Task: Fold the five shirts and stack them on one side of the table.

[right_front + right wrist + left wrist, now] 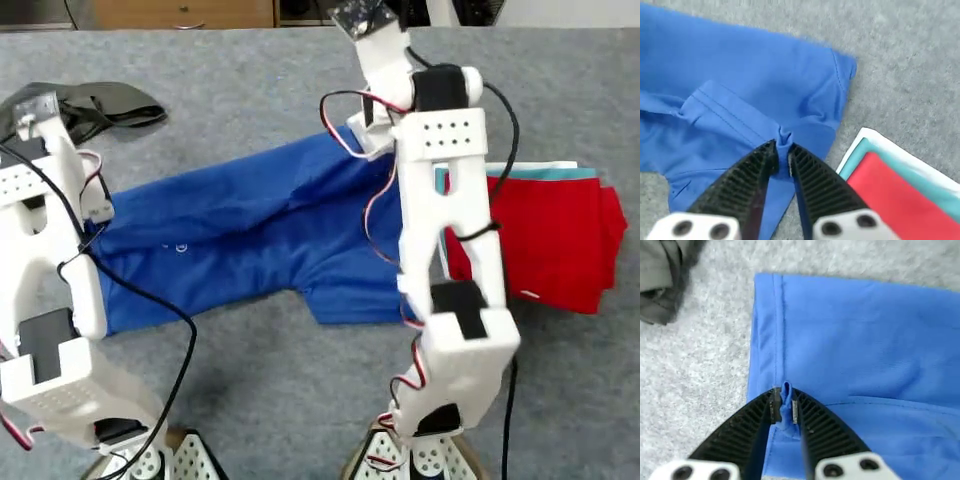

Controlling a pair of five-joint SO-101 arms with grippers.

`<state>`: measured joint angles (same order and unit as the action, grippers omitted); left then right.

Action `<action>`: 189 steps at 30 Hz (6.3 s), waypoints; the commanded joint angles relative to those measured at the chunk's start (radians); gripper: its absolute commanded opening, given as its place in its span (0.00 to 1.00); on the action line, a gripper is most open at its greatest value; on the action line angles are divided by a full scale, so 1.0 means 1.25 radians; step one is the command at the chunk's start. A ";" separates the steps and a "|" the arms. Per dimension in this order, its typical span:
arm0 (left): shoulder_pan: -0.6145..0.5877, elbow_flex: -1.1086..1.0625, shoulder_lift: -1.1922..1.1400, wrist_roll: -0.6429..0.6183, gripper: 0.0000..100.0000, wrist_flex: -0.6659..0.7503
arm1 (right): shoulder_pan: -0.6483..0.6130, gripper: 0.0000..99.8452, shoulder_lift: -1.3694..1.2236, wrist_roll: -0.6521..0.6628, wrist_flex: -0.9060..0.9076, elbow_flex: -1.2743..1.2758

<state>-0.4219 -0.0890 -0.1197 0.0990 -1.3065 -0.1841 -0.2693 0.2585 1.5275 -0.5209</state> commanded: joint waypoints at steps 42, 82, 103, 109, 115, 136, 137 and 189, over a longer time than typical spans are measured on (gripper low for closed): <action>-0.064 -0.258 0.217 0.139 0.02 0.058 | 0.063 0.00 0.638 0.047 -0.319 0.861; -0.055 -0.371 0.217 0.205 0.02 0.053 | 0.068 0.00 0.768 0.047 -0.309 1.065; -0.106 -0.365 0.295 0.233 0.17 0.043 | 0.131 0.13 0.773 0.047 -0.296 1.042; -0.129 -0.361 0.374 0.231 0.18 0.042 | 0.100 0.15 0.773 0.076 -0.252 0.992; -0.177 -0.286 0.370 0.081 0.13 0.043 | 0.075 0.09 0.757 0.076 -0.284 0.920; 0.000 -0.176 -0.095 -0.086 0.02 0.275 | -0.101 0.00 0.147 -0.017 -0.287 0.639; -0.004 -0.182 -0.091 -0.086 0.02 0.284 | -0.107 0.00 0.144 -0.017 -0.287 0.647; -0.074 -0.086 -0.153 -0.099 0.02 0.285 | -0.020 0.00 0.170 0.162 -0.309 0.683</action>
<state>-0.4818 -0.2302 -0.3099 -0.0238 -0.9735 -0.2240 0.0391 0.4565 1.1423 0.4104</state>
